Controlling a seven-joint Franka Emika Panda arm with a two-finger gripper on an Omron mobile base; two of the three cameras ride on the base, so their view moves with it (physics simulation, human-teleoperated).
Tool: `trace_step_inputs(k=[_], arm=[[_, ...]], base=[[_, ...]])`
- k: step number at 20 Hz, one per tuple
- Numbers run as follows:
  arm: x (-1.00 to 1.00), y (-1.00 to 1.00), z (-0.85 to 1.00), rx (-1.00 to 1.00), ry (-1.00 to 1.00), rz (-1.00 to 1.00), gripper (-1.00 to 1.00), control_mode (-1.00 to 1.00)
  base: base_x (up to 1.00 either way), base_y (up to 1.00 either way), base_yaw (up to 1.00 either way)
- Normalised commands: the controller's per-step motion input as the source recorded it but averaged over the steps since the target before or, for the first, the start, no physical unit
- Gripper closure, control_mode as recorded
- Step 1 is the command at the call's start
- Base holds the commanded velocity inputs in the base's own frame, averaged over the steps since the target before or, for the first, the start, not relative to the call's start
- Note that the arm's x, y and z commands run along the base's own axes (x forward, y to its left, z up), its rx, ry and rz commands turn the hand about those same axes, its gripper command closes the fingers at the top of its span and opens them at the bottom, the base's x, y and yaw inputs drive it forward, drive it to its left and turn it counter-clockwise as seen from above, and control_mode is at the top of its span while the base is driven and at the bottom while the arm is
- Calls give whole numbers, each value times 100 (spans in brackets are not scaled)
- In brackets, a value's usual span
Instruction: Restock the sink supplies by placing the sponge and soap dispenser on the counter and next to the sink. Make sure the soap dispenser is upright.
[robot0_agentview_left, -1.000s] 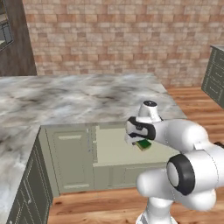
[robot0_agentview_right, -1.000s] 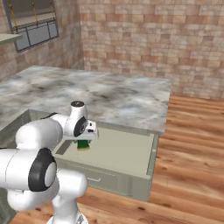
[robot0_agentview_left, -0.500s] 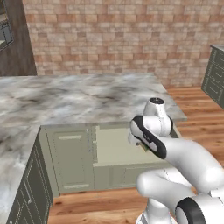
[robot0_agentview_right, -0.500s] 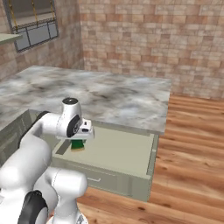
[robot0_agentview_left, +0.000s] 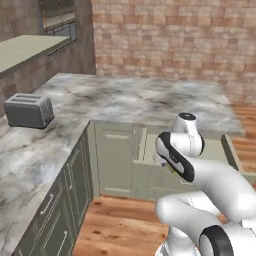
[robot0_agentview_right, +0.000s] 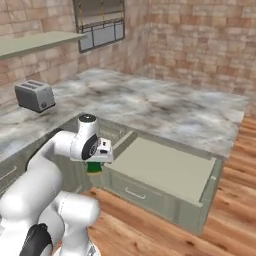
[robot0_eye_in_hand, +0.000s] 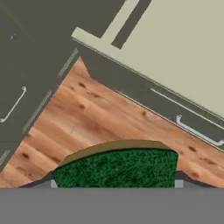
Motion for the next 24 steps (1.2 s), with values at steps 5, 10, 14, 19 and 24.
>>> trace_step_inputs(k=[5,10,14,19,24], arm=[[0,0,0,0,0,0,100,100],[0,0,0,0,0,0,100,100],[0,0,0,0,0,0,100,100],[0,0,0,0,0,0,100,100],[0,0,0,0,0,0,100,100]], base=[[-6,70,73],[4,55,70],[-2,2,75],[0,4,74],[31,5,59]])
